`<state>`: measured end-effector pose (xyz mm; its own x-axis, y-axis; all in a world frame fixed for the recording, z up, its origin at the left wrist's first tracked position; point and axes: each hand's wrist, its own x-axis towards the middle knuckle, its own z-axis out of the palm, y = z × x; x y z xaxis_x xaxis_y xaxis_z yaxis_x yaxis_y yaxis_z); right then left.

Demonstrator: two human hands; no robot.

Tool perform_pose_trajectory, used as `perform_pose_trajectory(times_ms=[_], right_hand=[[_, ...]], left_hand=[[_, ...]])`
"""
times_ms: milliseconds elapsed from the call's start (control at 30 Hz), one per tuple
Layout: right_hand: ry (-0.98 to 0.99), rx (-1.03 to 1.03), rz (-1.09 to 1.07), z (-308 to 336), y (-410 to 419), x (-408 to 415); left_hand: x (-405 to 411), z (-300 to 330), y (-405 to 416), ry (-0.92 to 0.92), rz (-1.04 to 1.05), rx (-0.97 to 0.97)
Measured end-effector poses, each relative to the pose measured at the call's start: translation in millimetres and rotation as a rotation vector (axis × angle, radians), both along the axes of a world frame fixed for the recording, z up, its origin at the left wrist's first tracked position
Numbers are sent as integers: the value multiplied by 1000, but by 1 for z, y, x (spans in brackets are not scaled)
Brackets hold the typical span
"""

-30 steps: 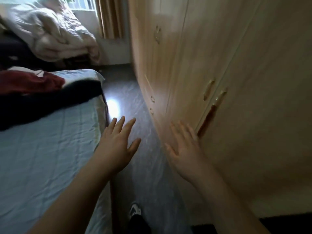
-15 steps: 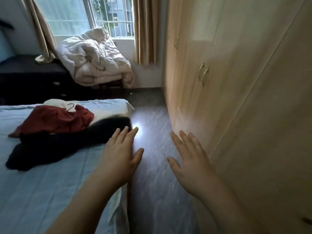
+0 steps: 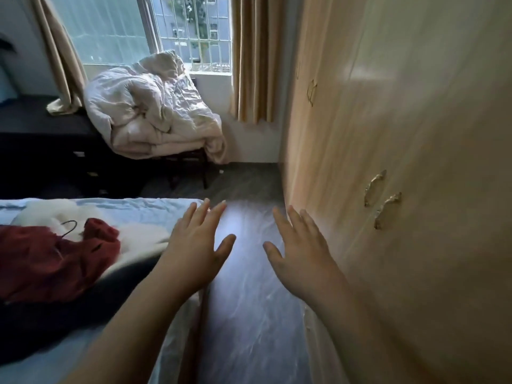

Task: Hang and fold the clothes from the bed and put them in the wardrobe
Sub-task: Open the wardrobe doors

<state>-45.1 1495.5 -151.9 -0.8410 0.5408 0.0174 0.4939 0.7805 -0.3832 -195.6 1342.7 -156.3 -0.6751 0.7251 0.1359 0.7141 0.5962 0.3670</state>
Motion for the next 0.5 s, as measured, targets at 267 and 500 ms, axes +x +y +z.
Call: perform_pose_trajectory(times_ms=[267, 500], right_hand=[[-62, -54, 79, -18, 111, -170], [-148, -32, 49, -23, 193, -348]], left_hand=[[-166, -6, 89, -102, 132, 50], [-339, -25, 181, -135, 91, -41]])
